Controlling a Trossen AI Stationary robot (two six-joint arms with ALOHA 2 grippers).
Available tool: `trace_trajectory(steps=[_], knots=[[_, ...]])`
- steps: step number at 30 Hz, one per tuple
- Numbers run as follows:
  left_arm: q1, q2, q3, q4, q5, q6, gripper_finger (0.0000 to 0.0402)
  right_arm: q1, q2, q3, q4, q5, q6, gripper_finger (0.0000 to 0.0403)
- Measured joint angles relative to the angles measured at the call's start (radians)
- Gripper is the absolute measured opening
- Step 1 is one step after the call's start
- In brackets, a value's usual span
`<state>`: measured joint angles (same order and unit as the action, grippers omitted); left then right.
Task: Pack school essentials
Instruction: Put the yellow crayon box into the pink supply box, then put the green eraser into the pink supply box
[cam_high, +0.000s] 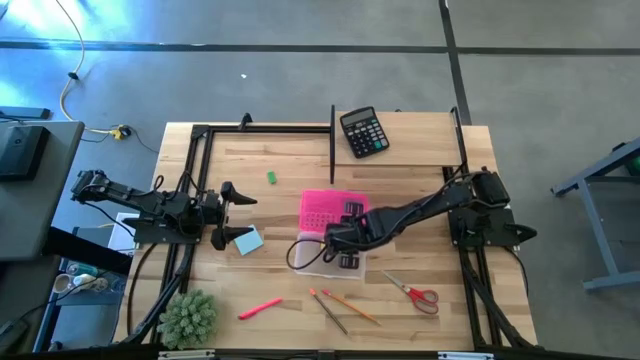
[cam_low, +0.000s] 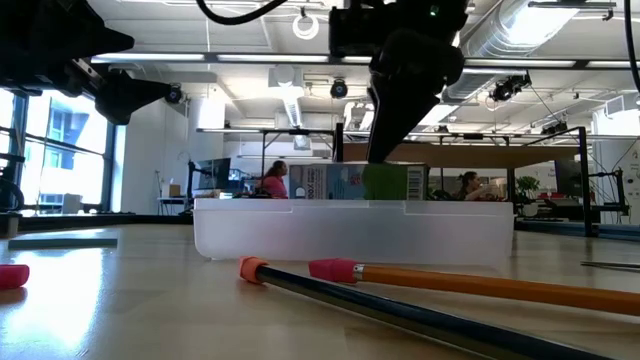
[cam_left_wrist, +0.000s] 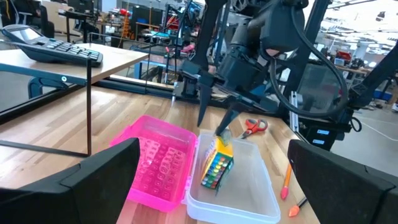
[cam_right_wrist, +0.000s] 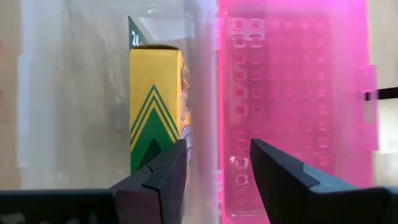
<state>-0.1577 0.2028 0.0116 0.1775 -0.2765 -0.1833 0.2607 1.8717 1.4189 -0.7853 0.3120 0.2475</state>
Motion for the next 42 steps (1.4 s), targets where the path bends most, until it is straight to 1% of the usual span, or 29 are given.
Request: trace_trajectory(steps=[6, 8, 17, 30, 32, 36, 39, 42], knots=[[0.000, 0.000, 0.000, 0.002, -0.051, -0.006, 0.0400, 0.014, 0.000, 0.000, 0.015, -0.010, 0.017, 0.0167], [0.000, 0.000, 0.000, 0.002, -0.060, -0.007, 0.0400, 0.019, 0.000, 0.000, 0.026, -0.031, 0.023, 0.0167], [0.000, 0.000, 0.000, 0.002, -0.061, -0.007, 0.0400, 0.045, 0.000, 0.000, 0.050, -0.044, 0.070, 0.0167], [0.000, 0.000, 0.000, 0.002, -0.060, -0.006, 0.0400, 0.029, 0.000, 0.000, 0.011, -0.044, 0.085, 0.0167], [0.000, 0.000, 0.000, 0.002, -0.060, -0.006, 0.0400, 0.024, 0.000, 0.000, 0.019, -0.064, 0.078, 0.0167], [0.000, 0.000, 0.000, 0.002, -0.060, -0.030, 0.0400, 0.009, 0.000, 0.001, 0.058, -0.146, 0.045, 0.0167], [0.000, 0.000, 0.000, 0.001, -0.055, -0.042, 0.0400, -0.001, 0.000, 0.001, 0.085, -0.157, 0.032, 0.0167], [0.000, 0.000, 0.000, 0.000, -0.020, -0.025, 0.0400, -0.020, 0.000, 0.001, 0.131, -0.156, 0.032, 0.0167]])
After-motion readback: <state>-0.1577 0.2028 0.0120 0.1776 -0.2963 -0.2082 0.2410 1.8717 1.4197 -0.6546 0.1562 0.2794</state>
